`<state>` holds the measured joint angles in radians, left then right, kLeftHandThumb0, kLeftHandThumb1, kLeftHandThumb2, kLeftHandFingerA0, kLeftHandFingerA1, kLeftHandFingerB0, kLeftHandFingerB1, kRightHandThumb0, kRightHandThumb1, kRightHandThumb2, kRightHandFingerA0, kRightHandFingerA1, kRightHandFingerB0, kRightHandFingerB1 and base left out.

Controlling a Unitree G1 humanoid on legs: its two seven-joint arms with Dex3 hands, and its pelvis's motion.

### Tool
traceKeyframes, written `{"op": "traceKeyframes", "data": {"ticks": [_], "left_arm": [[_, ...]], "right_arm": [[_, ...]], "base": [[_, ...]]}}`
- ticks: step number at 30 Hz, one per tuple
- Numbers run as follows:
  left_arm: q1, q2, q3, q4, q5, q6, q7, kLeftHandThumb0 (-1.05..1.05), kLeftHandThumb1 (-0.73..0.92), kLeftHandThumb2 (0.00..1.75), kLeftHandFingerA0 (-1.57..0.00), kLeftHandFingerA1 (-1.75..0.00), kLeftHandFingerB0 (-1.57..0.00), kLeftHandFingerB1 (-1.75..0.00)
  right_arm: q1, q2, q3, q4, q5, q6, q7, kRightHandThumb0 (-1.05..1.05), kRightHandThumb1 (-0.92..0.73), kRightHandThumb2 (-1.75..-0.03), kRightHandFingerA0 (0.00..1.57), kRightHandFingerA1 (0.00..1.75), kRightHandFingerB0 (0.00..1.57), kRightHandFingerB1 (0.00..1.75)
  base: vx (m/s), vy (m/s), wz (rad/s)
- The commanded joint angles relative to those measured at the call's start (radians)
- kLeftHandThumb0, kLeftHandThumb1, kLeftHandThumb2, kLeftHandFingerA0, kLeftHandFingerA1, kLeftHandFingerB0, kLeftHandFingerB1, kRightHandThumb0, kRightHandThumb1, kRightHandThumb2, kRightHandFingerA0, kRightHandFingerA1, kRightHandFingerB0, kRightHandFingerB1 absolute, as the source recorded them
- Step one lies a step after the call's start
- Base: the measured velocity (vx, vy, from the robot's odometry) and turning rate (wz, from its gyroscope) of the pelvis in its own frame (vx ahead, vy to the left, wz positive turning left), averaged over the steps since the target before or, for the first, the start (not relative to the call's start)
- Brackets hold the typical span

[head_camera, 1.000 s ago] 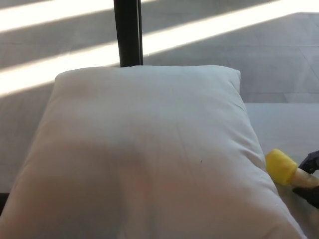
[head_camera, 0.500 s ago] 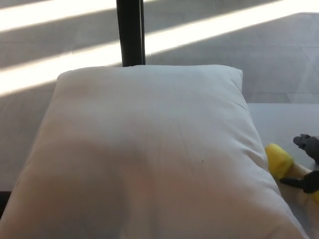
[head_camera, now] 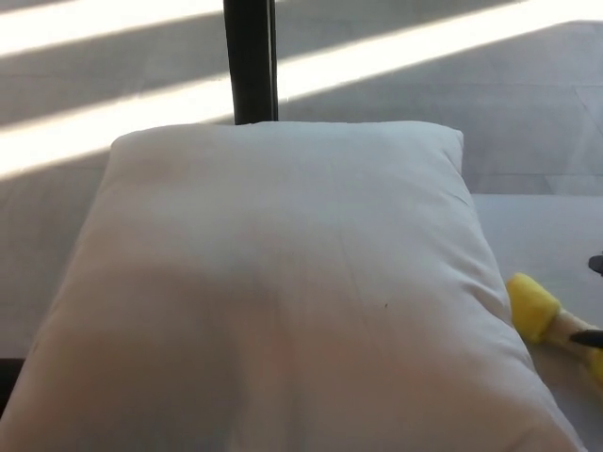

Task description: A hammer is kept on the right hand side and a pillow is kept on the left hand side on the desk infront of the robot and the robot uses its right hand to pick up the hammer and makes a downward swinging motion to hit the pillow

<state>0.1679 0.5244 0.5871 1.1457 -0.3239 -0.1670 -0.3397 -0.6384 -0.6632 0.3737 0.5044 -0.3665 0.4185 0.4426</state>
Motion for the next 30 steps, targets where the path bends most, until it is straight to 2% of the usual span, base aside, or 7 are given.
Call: {"op": "traceKeyframes", "data": {"ticks": [1, 9, 10, 16, 18, 25, 30], "left_arm": [[0.007, 0.022, 0.011, -0.001, -0.017, 0.006, -0.005, -0.73, 0.90, 0.67, -0.70, -0.53, -0.76, -0.48], [0.002, 0.026, 0.014, 0.003, -0.017, 0.010, -0.004, -0.74, 0.91, 0.67, -0.70, -0.55, -0.73, -0.48], [0.003, 0.025, 0.014, 0.003, -0.018, 0.008, -0.007, -0.74, 0.91, 0.67, -0.70, -0.56, -0.72, -0.48], [0.001, 0.024, 0.020, 0.005, -0.022, 0.016, 0.004, -0.74, 0.91, 0.67, -0.71, -0.55, -0.73, -0.48], [-0.011, 0.020, 0.024, 0.011, -0.028, 0.022, 0.004, -0.73, 0.91, 0.67, -0.70, -0.56, -0.71, -0.48], [-0.015, 0.022, 0.039, 0.019, -0.044, 0.046, 0.002, -0.75, 0.90, 0.67, -0.68, -0.56, -0.72, -0.48], [-0.033, 0.019, 0.034, 0.039, -0.038, 0.042, 0.011, -0.74, 0.90, 0.67, -0.70, -0.55, -0.70, -0.47]], "right_arm": [[0.107, -0.097, -0.223, -0.102, 0.129, 0.030, 0.058, -1.01, -0.57, -0.99, 0.00, 0.18, 0.00, 0.00], [0.323, -0.053, -0.854, -0.083, 0.341, -0.063, -0.190, -0.89, -0.52, -0.81, 0.00, 0.00, 0.12, 0.13], [0.340, -0.002, -1.012, -0.088, 0.364, -0.054, -0.335, -0.64, -0.44, -0.80, 0.03, 0.23, 0.15, 0.42], [0.364, 0.095, -1.427, 0.049, 0.514, -0.224, -0.715, -0.49, -0.51, -0.80, 0.16, 0.52, 0.28, 0.47], [0.396, 0.093, -1.462, 0.107, 0.531, -0.247, -0.745, -0.45, -0.71, -0.61, 0.14, 0.47, 0.32, 0.37], [0.516, 0.211, -1.448, 0.263, 0.558, -0.416, -0.829, -0.37, -0.62, -0.58, 0.25, 0.58, 0.45, 0.42], [0.532, 0.312, -1.505, 0.281, 0.650, -0.406, -0.733, -0.42, -0.71, -0.62, 0.12, 0.59, 0.23, 0.37]], "base": [[0.00, 0.000, 0.00], [0.00, 0.000, 0.00], [0.00, 0.000, 0.00], [0.00, 0.000, 0.00], [0.00, 0.000, 0.00], [0.00, 0.000, 0.00], [0.00, 0.000, 0.00]]}}
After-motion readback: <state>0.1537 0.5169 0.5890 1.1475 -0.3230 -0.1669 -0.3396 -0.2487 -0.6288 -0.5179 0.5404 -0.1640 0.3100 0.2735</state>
